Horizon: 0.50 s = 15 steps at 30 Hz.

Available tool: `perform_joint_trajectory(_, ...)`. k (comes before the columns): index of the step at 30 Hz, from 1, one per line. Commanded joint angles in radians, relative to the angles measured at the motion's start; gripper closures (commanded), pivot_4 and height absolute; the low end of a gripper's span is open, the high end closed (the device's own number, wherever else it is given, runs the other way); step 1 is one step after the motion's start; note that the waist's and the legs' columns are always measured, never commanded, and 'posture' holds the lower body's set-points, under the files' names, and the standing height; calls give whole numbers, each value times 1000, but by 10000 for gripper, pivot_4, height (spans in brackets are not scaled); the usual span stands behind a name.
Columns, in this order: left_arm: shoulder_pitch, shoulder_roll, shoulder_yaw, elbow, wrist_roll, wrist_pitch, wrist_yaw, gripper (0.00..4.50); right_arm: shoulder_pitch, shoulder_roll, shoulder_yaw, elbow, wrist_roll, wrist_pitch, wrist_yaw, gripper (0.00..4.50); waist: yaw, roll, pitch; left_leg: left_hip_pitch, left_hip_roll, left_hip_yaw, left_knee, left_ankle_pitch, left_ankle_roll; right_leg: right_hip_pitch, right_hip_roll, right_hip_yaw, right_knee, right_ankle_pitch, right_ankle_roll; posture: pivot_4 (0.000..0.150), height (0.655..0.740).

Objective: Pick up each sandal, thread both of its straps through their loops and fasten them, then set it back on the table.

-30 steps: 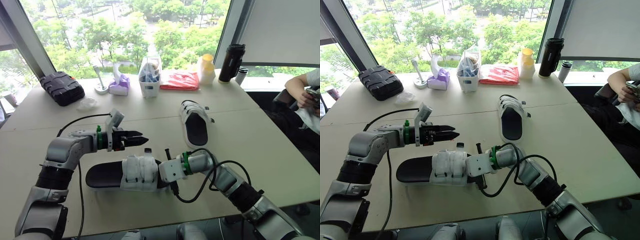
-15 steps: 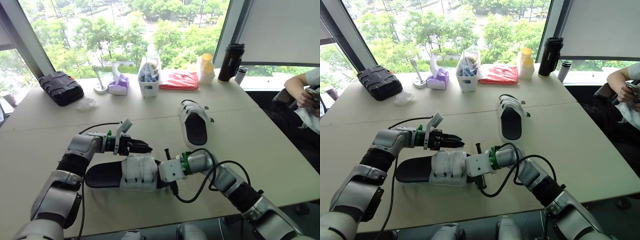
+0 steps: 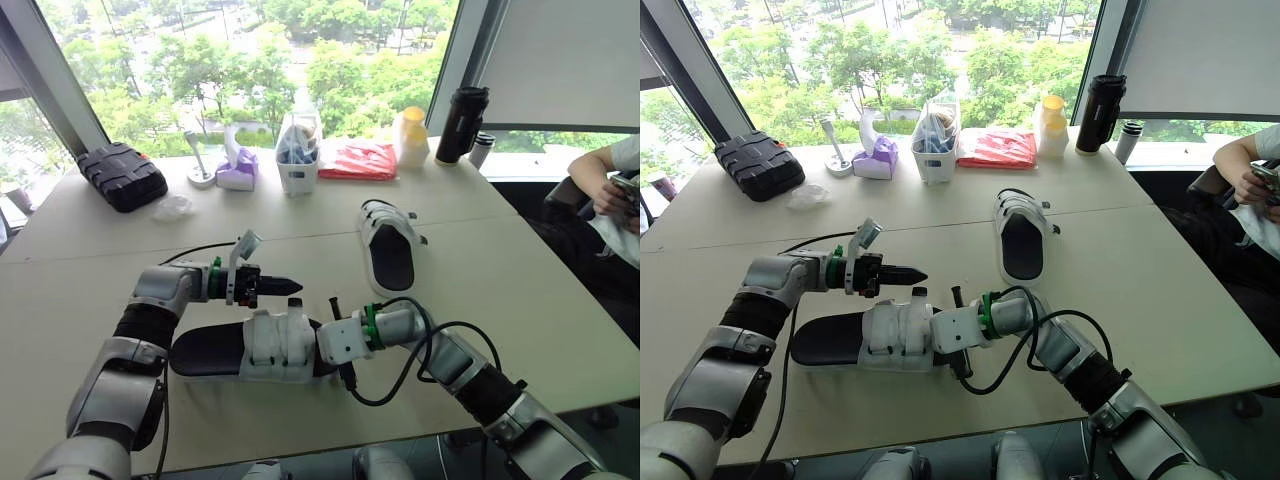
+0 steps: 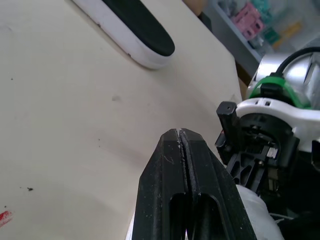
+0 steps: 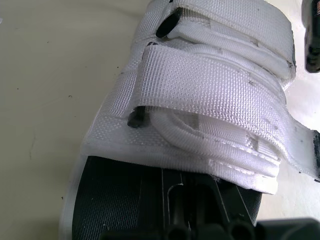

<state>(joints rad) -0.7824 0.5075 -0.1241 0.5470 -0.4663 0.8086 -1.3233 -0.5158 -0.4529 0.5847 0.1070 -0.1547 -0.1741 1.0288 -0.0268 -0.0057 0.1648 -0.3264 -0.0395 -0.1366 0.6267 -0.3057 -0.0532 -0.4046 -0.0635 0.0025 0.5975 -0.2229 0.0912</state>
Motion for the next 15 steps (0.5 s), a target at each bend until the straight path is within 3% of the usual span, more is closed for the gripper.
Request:
perform_joint_trajectory(1, -14, 9, 36, -20, -4, 4, 16, 44704, 47, -38, 53, 139, -106, 78, 9, 45000, 0, 0, 0, 0, 0, 0, 0, 0, 0, 0, 0, 0, 0, 0, 0, 1500, 7400)
perform_joint_trajectory(11, 29, -4, 16, -114, 10, -94, -10, 44704, 45, -37, 54, 142, -107, 76, 9, 45000, 1, 0, 0, 0, 0, 0, 0, 0, 0, 0, 0, 0, 0, 0, 0, 1500, 7400)
perform_joint_trajectory(15, 42, 1, -44, -132, 70, -154, -26, 44704, 46, -38, 54, 139, -107, 77, 9, 45000, 1, 0, 0, 0, 0, 0, 0, 0, 0, 0, 0, 0, 0, 0, 0, 1500, 7400)
